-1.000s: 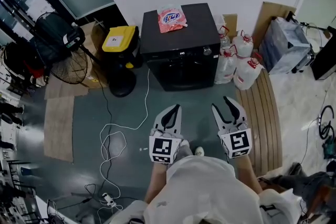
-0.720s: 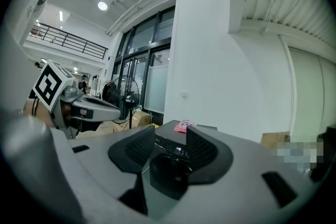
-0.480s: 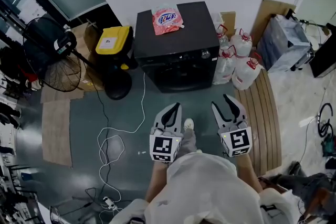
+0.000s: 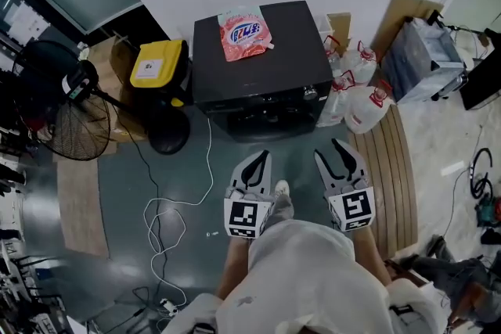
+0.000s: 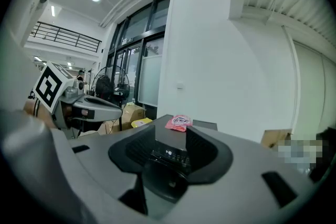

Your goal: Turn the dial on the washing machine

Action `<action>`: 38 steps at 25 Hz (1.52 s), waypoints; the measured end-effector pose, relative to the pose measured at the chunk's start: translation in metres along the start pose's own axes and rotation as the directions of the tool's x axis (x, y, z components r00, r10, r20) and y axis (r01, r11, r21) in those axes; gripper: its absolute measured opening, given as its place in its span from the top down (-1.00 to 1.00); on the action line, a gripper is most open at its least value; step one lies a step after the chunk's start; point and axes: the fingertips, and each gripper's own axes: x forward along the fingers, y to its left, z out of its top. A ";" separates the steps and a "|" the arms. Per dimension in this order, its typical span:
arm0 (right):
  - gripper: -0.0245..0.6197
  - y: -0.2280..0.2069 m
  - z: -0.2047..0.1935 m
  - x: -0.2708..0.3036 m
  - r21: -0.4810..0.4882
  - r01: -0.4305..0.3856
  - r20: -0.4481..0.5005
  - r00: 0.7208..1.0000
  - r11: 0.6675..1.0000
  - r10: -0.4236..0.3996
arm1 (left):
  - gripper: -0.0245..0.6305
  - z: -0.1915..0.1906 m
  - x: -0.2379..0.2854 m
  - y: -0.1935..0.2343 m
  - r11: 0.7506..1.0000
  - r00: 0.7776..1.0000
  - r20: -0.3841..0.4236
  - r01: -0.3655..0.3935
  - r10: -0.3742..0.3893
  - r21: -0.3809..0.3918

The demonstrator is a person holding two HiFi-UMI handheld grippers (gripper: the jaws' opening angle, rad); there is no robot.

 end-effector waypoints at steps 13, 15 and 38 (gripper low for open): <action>0.35 -0.030 -0.027 0.108 0.007 0.039 -0.106 0.994 0.999 -0.038 | 0.89 -0.024 0.092 0.066 0.997 0.997 -0.037 0.074 -0.075 -0.011; 0.35 -0.033 -0.035 0.121 0.007 0.051 -0.125 0.991 0.999 -0.050 | 0.89 -0.032 0.102 0.071 0.995 0.995 -0.043 0.092 -0.093 -0.026; 0.35 -0.102 -0.160 0.189 0.066 0.042 -0.267 0.964 0.997 -0.023 | 0.89 -0.129 0.209 0.051 0.992 0.971 -0.208 0.108 -0.119 -0.063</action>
